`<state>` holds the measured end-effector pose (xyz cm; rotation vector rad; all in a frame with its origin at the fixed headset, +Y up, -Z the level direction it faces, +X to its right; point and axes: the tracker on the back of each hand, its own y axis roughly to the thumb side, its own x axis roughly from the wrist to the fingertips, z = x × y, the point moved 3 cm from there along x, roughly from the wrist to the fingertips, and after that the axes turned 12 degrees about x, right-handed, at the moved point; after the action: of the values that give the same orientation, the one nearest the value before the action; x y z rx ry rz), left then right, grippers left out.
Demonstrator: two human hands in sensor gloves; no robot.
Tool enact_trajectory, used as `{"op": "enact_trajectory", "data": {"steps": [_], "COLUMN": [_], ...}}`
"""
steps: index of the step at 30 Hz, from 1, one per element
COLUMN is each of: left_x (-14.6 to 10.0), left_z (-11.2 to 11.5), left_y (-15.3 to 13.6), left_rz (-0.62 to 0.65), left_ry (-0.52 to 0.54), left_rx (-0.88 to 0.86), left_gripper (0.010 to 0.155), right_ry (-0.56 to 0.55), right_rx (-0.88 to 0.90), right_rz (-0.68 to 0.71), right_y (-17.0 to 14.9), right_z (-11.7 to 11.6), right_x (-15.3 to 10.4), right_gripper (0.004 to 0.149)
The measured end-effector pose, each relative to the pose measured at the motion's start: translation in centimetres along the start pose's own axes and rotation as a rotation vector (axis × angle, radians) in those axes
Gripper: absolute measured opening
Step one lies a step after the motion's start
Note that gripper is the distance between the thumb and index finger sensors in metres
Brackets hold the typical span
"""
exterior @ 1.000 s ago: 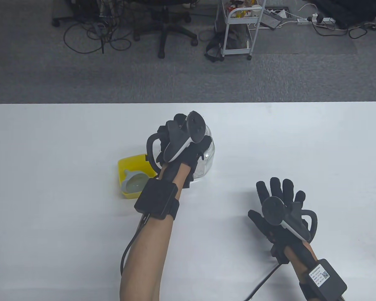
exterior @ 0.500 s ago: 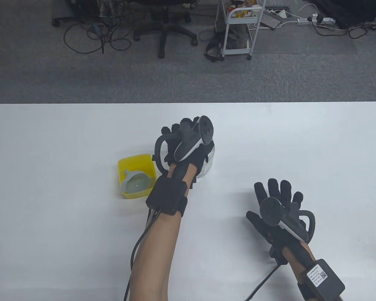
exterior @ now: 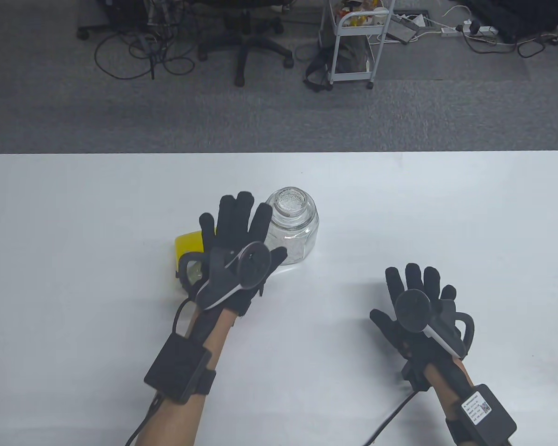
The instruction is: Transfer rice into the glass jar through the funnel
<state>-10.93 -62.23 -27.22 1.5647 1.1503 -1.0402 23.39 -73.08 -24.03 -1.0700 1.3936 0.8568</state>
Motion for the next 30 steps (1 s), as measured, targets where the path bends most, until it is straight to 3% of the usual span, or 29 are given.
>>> {"op": "enact_trajectory", "data": {"steps": [4,11,13,15,18,22,30], "left_x": [-3.2,-8.2,-8.1,-8.0,-8.1,-8.2,-8.5], "left_z": [1.5,6.5,7.7,7.5,8.3,8.3,8.0], "left_y": [0.0,1.8,1.8,1.0,0.2,-0.1,1.3], "left_rz": [0.030,0.058,0.096,0.067,0.051,0.049,0.095], "left_ry": [0.002,-0.019,-0.156,-0.062,-0.111,-0.104,-0.119], "left_rx": [0.028,-0.070,0.004,0.025,-0.054,-0.038,-0.035], "left_gripper": [0.087,0.088,0.089,0.088,0.088,0.088,0.088], "right_ry": [-0.009,-0.012,-0.010,-0.020,0.003,0.019,0.022], "right_rx": [-0.009,0.049,0.046,0.014,-0.004,-0.022,0.004], "right_rz": [-0.009,0.046,0.061,0.073,0.062,0.046,0.026], "right_y": [0.0,0.4,1.0,1.5,1.8,1.7,1.1], "right_z": [0.1,-0.1,-0.3,-0.5,-1.1,-1.6,-1.6], "right_x": [-0.1,-0.4,-0.6,-0.7,-0.7,-0.4,-0.3], "right_gripper": [0.088,0.087,0.087,0.088,0.088,0.090,0.090]}}
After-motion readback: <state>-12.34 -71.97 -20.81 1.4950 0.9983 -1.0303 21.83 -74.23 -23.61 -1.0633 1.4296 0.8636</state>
